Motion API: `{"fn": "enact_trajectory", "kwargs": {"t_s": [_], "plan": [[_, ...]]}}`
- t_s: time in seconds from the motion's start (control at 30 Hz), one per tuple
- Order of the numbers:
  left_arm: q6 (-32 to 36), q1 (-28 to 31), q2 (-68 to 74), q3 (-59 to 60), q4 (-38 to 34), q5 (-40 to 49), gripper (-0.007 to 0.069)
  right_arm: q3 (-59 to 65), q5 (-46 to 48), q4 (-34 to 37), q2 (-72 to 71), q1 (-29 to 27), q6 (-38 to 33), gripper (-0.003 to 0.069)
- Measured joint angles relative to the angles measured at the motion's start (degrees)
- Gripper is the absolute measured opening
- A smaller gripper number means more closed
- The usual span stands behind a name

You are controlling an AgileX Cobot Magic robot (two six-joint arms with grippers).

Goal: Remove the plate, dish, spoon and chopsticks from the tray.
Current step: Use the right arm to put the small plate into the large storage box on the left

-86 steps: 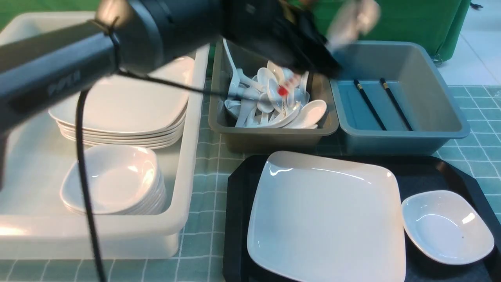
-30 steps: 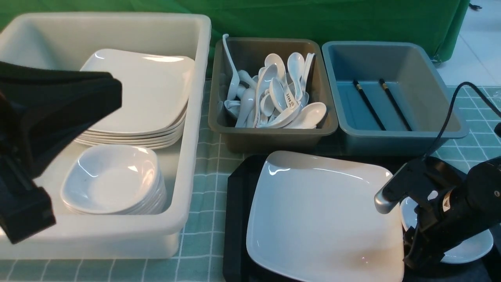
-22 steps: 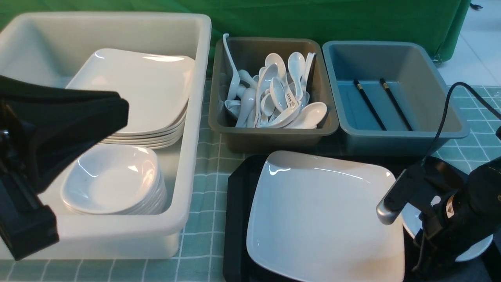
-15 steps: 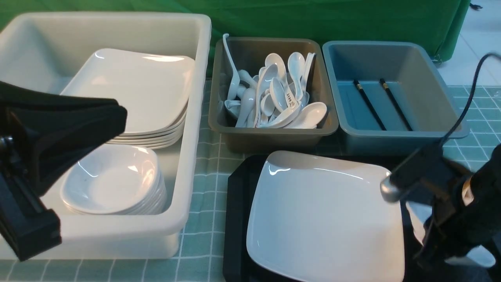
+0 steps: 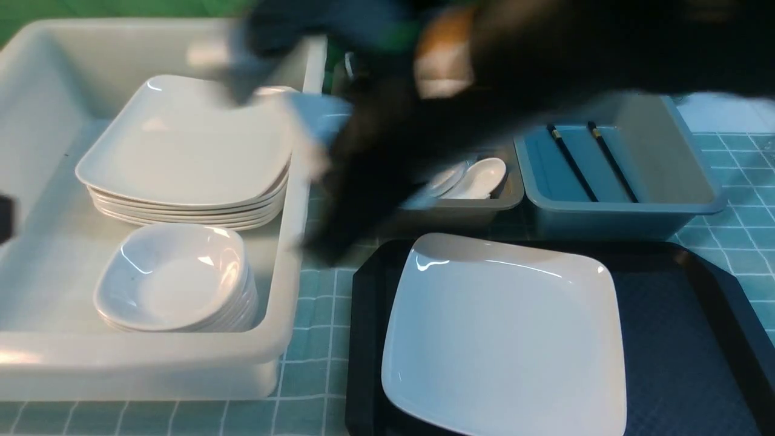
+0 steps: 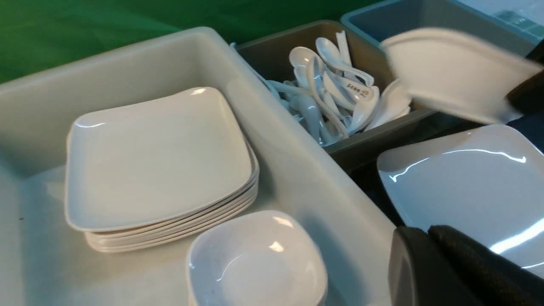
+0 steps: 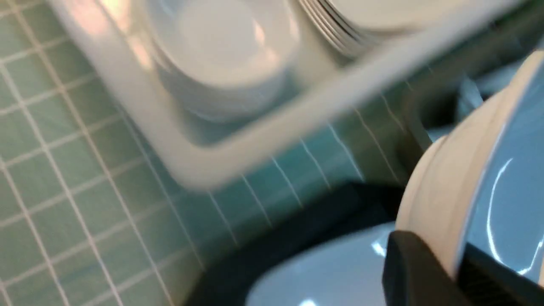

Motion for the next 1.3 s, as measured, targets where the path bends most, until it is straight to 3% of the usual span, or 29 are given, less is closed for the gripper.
{"fn": "enact_trajectory", "kwargs": {"t_s": [0.13, 0.33, 0.8, 0.9, 0.93, 1.0, 1.03, 1.17, 1.3], "plan": [[-3.07, 0.0, -6.35, 0.0, 3.11, 2.78, 0.0009, -12.38, 2.48, 0.32, 12.1, 3.85, -3.4, 0.0057], [-5.16, 0.0, -13.99, -0.4, 8.13, 6.7, 0.0009, -24.23, 4.59, 0.27, 24.25, 4.8, -5.38, 0.0057], [-5.56, 0.0, -16.05, -0.59, 9.55, 7.25, 0.0009, -25.82, 1.11, 0.01, 31.82, 4.8, -12.47, 0.0081], [-5.56, 0.0, -16.05, -0.59, 9.48, 7.25, 0.0009, -25.82, 0.99, -0.06, 32.19, 4.8, -12.68, 0.0168], [-5.56, 0.0, -16.05, -0.59, 9.16, 7.25, 0.0009, -25.93, 1.29, -0.06, 32.29, 4.8, -12.74, 0.0255], [-5.61, 0.0, -16.05, -0.59, 8.8, 7.25, 0.0009, -26.0, 1.64, -0.11, 32.37, 4.8, -12.74, 0.03], [-5.61, 0.0, -15.96, -0.59, 8.23, 7.31, 0.0009, -26.2, 2.42, -0.11, 32.65, 4.8, -12.74, 0.037], [-5.54, 0.0, -14.57, -0.54, 5.81, 7.9, 0.0009, -27.33, 5.49, -0.89, 32.29, 4.75, -12.26, 0.0459], [-2.92, 0.0, -9.79, -0.54, 0.93, 8.21, 0.0009, -30.77, 13.21, -0.65, 29.89, 4.75, -9.87, 0.0476]]}}
